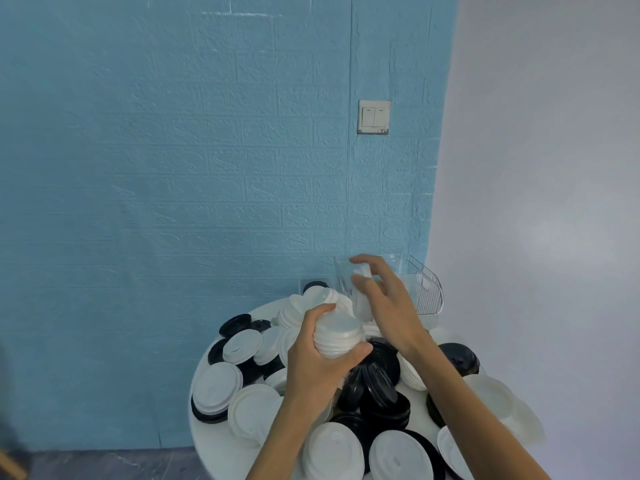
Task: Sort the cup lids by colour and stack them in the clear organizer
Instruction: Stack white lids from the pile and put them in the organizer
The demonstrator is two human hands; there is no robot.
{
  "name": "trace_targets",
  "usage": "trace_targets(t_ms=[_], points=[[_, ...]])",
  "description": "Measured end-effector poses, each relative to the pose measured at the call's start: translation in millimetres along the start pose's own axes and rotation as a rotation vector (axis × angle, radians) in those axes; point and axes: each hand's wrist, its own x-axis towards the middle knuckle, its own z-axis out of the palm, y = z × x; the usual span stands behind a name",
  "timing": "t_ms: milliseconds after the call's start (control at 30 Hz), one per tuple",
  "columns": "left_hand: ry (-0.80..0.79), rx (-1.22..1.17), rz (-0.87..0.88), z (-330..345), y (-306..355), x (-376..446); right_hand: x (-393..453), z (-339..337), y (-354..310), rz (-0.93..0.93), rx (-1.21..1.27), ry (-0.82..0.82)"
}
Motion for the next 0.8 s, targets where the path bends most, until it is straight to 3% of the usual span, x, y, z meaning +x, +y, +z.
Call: trace_targets(t_ms=[300,467,800], points=[[0.035,-0.127,-0.054,4,5,1,-12,20,10,0.091,0.224,-0.067],[0.053,-0.101,-0.028,-5,4,10,-17,17,19,0.095,0.168,-0.135],[0.001,-0.023,0.033,-9,5,9,-14,14,21,0.276,0.154,-0.221]])
